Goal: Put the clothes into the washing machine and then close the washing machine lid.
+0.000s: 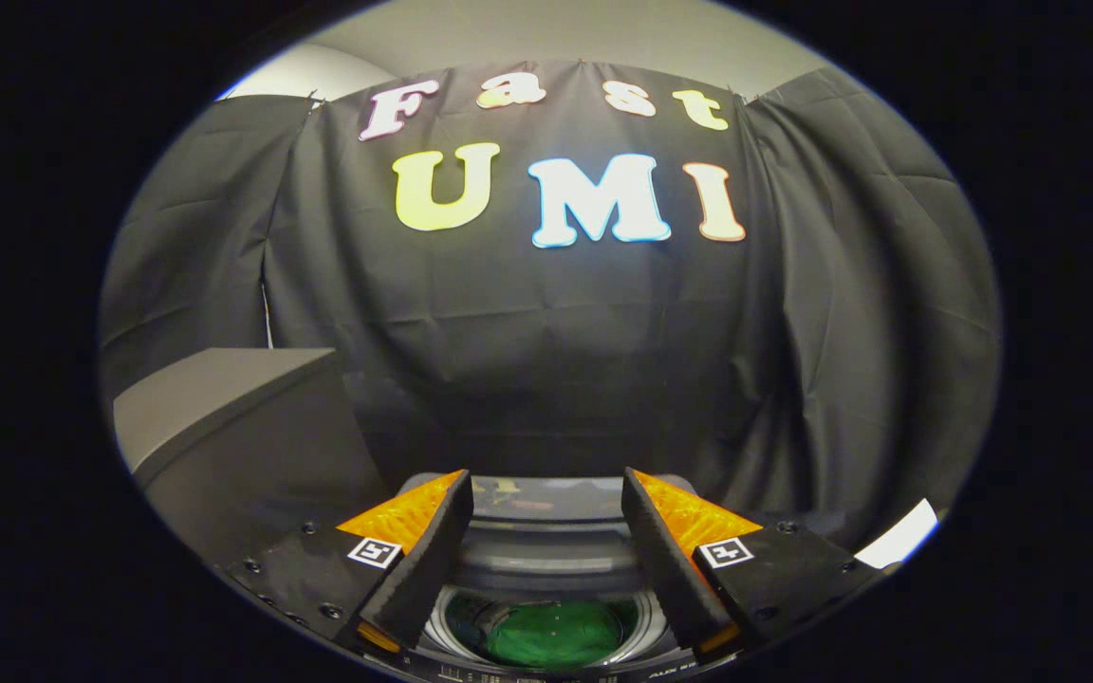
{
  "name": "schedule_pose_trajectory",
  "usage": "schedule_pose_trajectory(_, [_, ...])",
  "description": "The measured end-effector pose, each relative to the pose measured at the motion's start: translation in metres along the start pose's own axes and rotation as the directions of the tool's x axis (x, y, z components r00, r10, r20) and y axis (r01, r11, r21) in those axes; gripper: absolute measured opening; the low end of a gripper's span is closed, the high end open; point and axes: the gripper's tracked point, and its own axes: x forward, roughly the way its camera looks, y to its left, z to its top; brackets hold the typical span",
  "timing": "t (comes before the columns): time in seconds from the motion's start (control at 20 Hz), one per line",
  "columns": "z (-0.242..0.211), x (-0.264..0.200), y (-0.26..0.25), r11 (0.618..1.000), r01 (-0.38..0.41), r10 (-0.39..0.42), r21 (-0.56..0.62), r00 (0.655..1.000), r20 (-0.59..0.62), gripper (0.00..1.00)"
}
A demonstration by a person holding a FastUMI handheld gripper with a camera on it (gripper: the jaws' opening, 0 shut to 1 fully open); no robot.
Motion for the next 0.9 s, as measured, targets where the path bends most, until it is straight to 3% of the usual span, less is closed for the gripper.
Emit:
schedule_pose_trajectory(0.4, [-0.052, -0.026, -0.005, 0.999, 0.014, -0.011, 0.043, 0.998, -0.063, 0.97])
schedule_pose_trajectory(0.9, [-0.009, -0.106, 0.05, 0.998, 0.036, -0.04, 0.061, 0.997, 0.072, 0.97])
